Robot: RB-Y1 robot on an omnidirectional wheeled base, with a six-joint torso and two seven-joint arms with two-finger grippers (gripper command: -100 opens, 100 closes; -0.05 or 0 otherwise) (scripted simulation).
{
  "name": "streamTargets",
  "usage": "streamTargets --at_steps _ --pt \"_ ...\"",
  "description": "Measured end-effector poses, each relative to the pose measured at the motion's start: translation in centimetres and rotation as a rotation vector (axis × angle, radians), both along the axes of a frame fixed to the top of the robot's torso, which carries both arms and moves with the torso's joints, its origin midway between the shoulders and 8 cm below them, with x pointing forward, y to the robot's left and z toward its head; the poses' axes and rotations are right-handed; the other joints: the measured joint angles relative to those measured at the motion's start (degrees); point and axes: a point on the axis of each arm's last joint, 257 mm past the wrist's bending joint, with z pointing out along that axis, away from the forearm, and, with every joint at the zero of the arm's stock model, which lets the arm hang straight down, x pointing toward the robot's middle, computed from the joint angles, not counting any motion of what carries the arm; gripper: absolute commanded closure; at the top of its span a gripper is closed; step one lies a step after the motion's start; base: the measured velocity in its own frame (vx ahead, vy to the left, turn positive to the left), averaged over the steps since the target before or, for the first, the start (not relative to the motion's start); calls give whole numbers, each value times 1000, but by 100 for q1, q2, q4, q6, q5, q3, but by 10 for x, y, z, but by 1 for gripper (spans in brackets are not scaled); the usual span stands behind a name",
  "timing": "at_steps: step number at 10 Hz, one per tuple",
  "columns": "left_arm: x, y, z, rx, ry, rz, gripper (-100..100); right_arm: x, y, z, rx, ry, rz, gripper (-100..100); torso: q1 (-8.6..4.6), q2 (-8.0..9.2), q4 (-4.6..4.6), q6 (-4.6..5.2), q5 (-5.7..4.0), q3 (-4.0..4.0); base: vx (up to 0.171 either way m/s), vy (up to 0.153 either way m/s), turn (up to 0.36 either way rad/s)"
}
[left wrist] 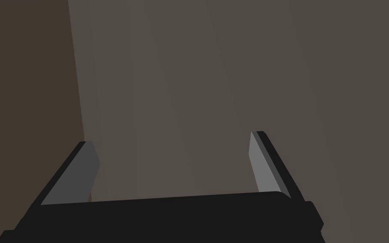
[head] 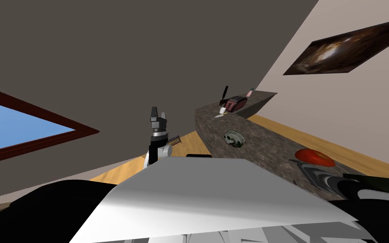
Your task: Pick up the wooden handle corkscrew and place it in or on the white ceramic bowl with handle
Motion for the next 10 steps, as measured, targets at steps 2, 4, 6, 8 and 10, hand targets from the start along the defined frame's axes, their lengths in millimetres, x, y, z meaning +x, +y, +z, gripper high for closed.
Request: streamTargets --at_steps 2,4,6,8,10 --pt "0 0 0 0 0 0 0 -27 19 -5 19 94 71 -100 -8 -3 -1 -2 -1 -2 -4 -56 90" --pt "0 0 0 0 0 0 0 -44 35 -11 40 151 117 -100 -1 -4 -1 -2 0 -3 0 -36 103" --pt "0 0 0 0 0 0 0 -64 55 -14 60 218 168 -100 1 -6 -1 0 0 -4 2 -25 11" --pt "0 0 0 0 0 0 0 -74 63 -14 77 249 191 -100 8 -7 -2 -1 2 -4 5 -23 96" --pt "0 0 0 0 0 0 0 -91 78 -13 100 302 231 -100 4 -8 -2 1 1 -5 4 -29 47"
